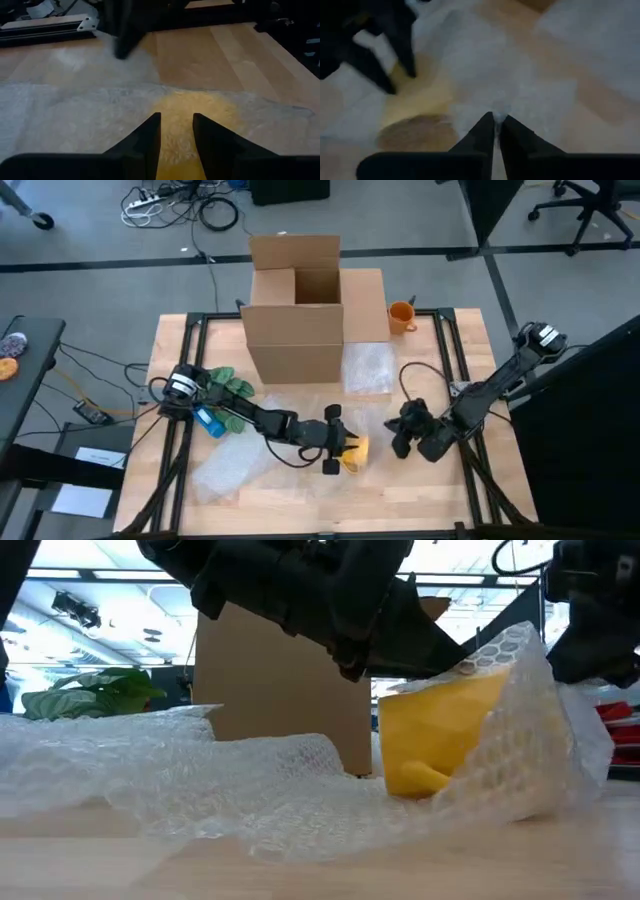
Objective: Wrap mug
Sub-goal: Wrap the yellow mug with the bubble wrap
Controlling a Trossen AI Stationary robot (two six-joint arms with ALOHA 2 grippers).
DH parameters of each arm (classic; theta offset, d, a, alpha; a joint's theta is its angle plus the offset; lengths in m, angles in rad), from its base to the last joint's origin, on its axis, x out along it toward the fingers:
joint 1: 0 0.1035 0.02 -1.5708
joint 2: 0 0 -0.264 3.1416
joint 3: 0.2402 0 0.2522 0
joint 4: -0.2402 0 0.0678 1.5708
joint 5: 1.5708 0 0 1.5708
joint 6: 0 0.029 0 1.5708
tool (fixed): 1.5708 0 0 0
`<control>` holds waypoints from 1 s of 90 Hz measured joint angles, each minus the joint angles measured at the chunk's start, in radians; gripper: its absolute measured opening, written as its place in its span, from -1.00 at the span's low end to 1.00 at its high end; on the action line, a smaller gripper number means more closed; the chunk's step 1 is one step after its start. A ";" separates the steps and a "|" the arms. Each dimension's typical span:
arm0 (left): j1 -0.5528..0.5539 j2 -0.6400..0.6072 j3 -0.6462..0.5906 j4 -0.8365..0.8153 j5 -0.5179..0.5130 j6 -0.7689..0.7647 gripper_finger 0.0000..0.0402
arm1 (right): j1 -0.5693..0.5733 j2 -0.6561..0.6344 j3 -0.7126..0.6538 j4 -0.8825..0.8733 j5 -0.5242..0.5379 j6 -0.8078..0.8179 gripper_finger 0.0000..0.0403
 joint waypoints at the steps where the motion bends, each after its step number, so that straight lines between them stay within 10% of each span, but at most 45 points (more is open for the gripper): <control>1: 0.000 0.000 0.000 0.000 -0.001 0.000 -0.51 | 0.000 0.008 0.002 0.008 -0.006 -0.004 -1.00; 71: 0.003 -0.025 -0.001 0.075 -0.026 0.029 -0.51 | -0.005 0.242 0.017 0.406 -0.137 -0.214 -1.00; 90: -0.005 -0.195 0.000 -0.145 -0.054 0.075 -0.51 | -0.008 0.242 0.017 0.407 -0.136 -0.222 -1.00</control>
